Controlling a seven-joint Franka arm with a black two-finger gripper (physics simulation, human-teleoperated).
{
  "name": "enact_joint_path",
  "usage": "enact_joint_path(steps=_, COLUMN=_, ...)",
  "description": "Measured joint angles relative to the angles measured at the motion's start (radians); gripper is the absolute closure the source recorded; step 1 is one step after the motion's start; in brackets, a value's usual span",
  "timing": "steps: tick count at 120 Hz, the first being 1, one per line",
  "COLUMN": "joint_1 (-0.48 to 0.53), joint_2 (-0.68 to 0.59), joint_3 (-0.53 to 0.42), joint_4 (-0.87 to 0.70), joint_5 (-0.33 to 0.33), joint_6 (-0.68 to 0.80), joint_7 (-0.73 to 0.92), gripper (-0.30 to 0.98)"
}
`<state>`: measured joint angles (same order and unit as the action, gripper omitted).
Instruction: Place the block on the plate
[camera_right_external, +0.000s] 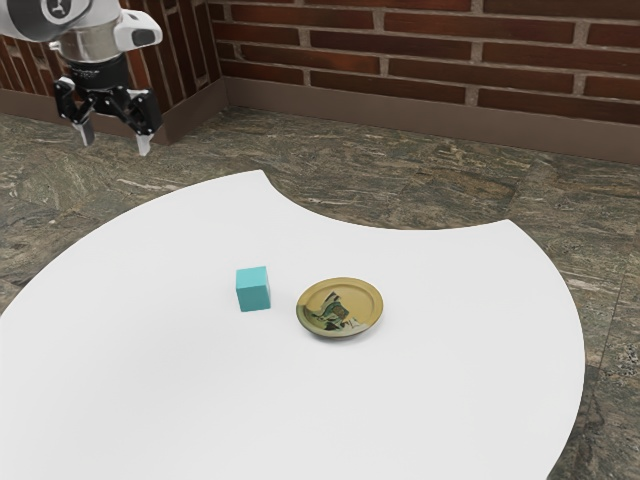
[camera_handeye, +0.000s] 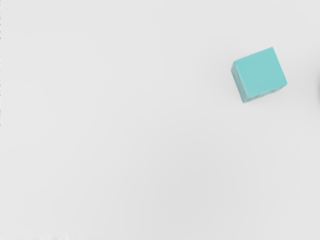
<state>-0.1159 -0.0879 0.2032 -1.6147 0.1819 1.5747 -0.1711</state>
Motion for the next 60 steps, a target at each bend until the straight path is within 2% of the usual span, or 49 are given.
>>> enact_joint_path(steps=30, joint_1=0.000, joint_2=0.012, joint_3=-0.002, joint_4=-0.068, joint_5=-0.002, joint_6=0.029, joint_7=-0.027, gripper=0.00)
enact_joint_path(steps=45, joint_1=0.000, joint_2=0.072, joint_3=0.000, joint_4=-0.117, joint_5=-0.006, joint_6=0.063, joint_7=-0.038, gripper=0.00)
enact_joint_path(steps=60, joint_1=0.008, joint_2=0.156, joint_3=-0.001, joint_4=-0.139, joint_5=-0.097, joint_6=0.119, joint_7=-0.056, gripper=0.00)
